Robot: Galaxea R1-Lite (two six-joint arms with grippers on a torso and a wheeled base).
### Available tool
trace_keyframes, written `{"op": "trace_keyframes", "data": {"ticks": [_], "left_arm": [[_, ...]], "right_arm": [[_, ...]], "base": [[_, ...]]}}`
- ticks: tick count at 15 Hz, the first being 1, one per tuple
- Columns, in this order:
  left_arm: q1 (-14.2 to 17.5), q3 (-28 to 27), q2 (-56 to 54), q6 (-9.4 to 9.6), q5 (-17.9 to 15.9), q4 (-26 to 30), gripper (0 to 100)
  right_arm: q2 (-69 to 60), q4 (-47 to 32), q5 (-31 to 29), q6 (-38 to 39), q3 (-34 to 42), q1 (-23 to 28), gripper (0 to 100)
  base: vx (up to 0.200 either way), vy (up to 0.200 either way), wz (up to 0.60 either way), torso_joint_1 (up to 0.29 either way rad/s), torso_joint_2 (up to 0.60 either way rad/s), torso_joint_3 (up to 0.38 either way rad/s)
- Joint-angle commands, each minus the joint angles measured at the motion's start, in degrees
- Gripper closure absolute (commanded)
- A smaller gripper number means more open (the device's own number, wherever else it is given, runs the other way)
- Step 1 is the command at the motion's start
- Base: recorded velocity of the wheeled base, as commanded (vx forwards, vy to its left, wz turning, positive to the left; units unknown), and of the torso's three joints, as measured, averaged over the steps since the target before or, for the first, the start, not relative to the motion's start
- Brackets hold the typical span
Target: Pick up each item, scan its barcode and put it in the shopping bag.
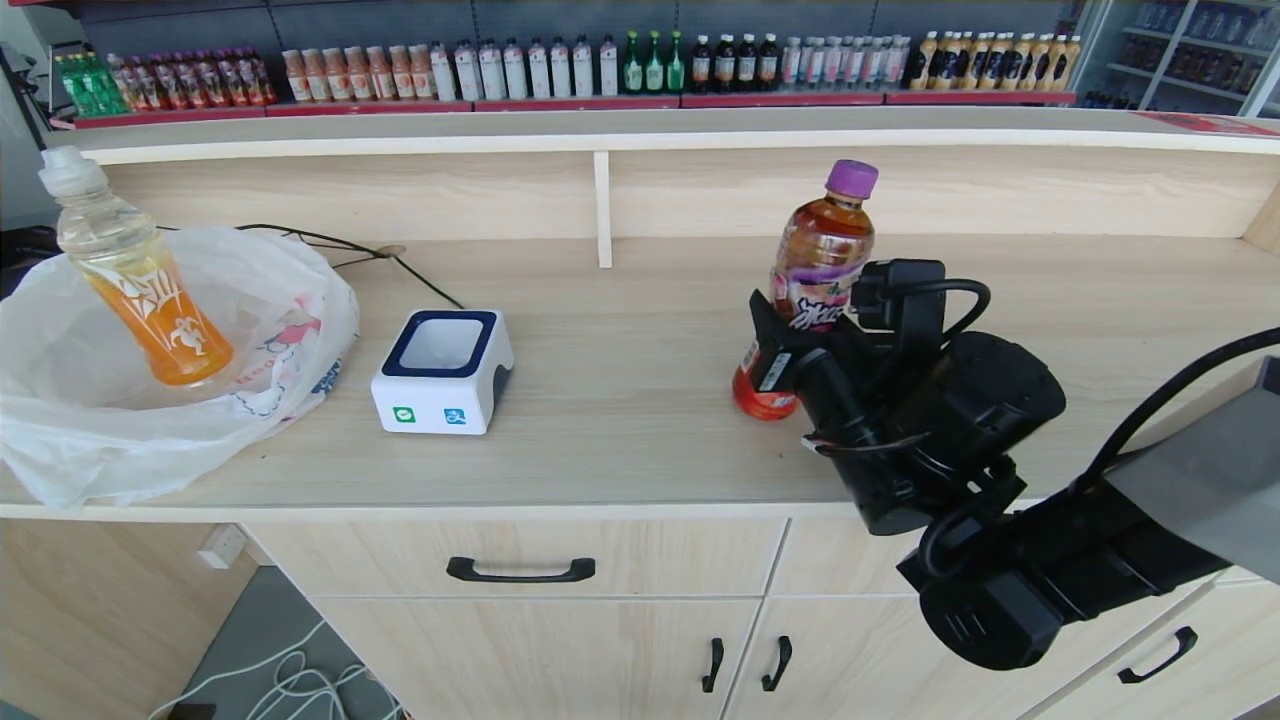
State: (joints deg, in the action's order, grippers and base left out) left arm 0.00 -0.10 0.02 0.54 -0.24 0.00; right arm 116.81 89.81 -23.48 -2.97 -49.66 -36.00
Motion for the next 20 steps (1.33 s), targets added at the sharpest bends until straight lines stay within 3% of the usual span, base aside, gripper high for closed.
{"op": "trace_keyframes", "data": {"ticks": [1,10,20], "left_arm": [[0.00,0.01,-0.02,-0.01,-0.02,0.00,0],[0.00,0.01,-0.02,-0.10,-0.02,0.00,0],[0.00,0.01,-0.02,-0.01,-0.02,0.00,0]], "right_arm": [[-0.27,0.19,0.01,-0.01,-0.08,-0.04,100],[-5.19,0.19,0.01,0.07,2.56,-0.30,100],[-18.37,0.19,0.01,1.13,17.06,-3.38,100]], "base": [[0.000,0.000,0.00,0.000,0.00,0.000],[0.000,0.000,0.00,0.000,0.00,0.000],[0.000,0.000,0.00,0.000,0.00,0.000]]}}
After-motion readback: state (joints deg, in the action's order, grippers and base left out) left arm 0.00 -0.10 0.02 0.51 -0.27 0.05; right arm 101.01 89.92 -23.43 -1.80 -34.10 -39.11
